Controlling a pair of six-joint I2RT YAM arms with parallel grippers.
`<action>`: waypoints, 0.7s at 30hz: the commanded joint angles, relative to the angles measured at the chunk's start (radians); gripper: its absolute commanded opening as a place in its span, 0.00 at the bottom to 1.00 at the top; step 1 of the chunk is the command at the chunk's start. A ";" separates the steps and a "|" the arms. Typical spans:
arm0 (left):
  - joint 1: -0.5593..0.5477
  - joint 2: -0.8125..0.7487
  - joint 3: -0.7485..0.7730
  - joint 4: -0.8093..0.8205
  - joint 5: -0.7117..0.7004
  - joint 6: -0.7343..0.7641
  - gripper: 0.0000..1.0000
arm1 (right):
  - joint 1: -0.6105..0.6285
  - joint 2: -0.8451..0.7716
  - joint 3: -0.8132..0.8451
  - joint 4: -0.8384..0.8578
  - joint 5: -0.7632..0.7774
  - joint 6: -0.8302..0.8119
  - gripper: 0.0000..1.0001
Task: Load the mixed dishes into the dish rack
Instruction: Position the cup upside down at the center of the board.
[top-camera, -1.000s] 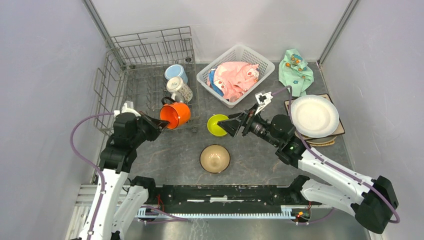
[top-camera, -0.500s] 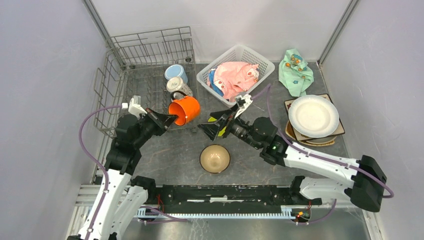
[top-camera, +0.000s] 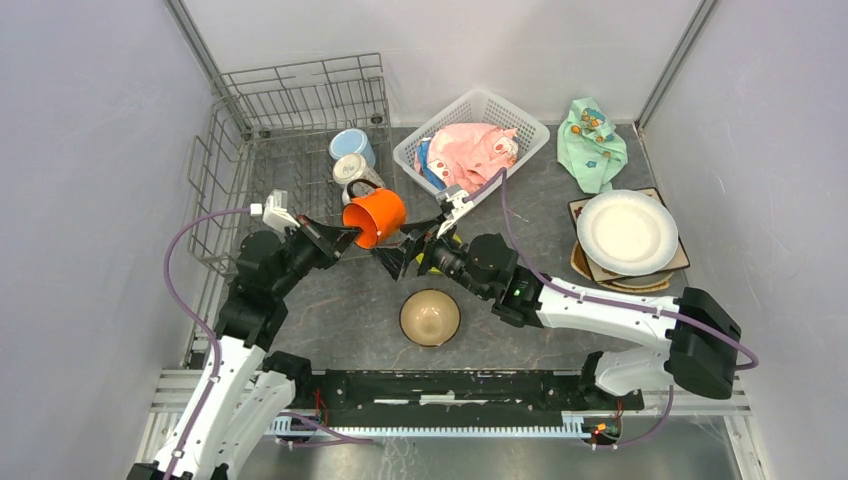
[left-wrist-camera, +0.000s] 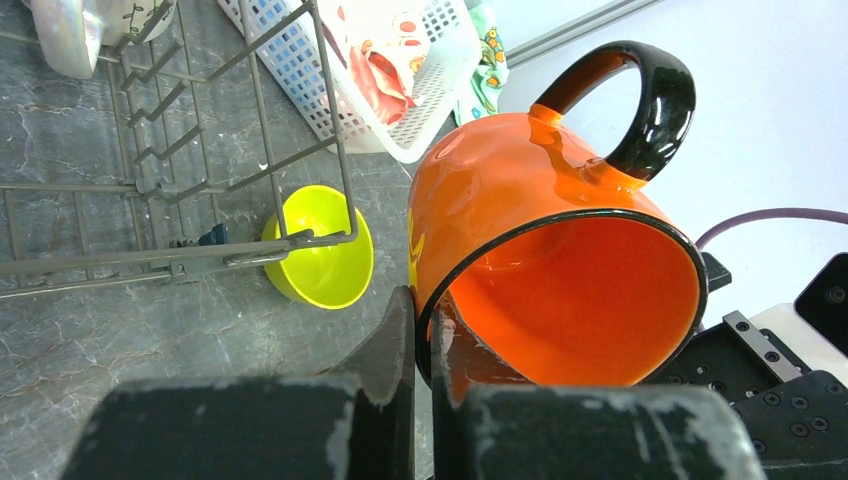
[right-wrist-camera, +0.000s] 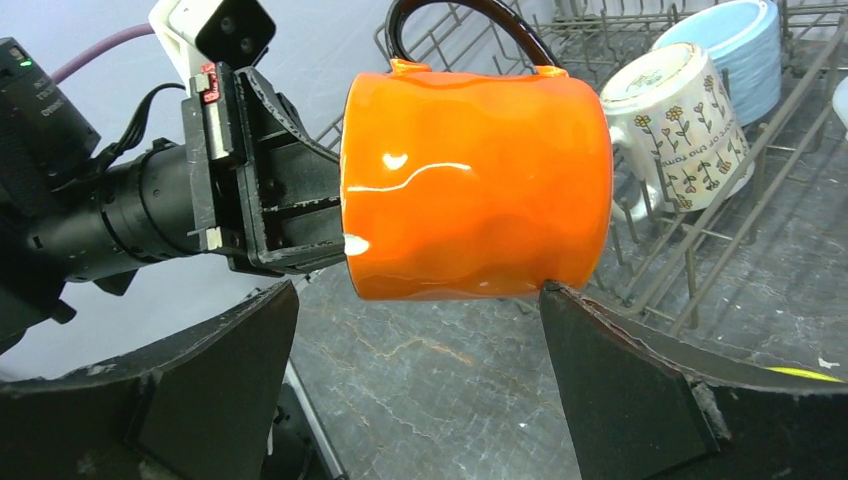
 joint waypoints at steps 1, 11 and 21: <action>-0.042 -0.011 -0.003 0.169 0.088 0.011 0.02 | 0.004 0.026 0.053 0.051 0.057 -0.032 0.98; -0.065 -0.004 0.003 0.171 0.077 0.021 0.02 | 0.007 0.024 0.031 0.061 0.156 -0.122 0.98; -0.071 0.035 0.035 0.149 0.063 0.134 0.02 | 0.003 -0.043 0.051 -0.075 0.137 -0.165 0.98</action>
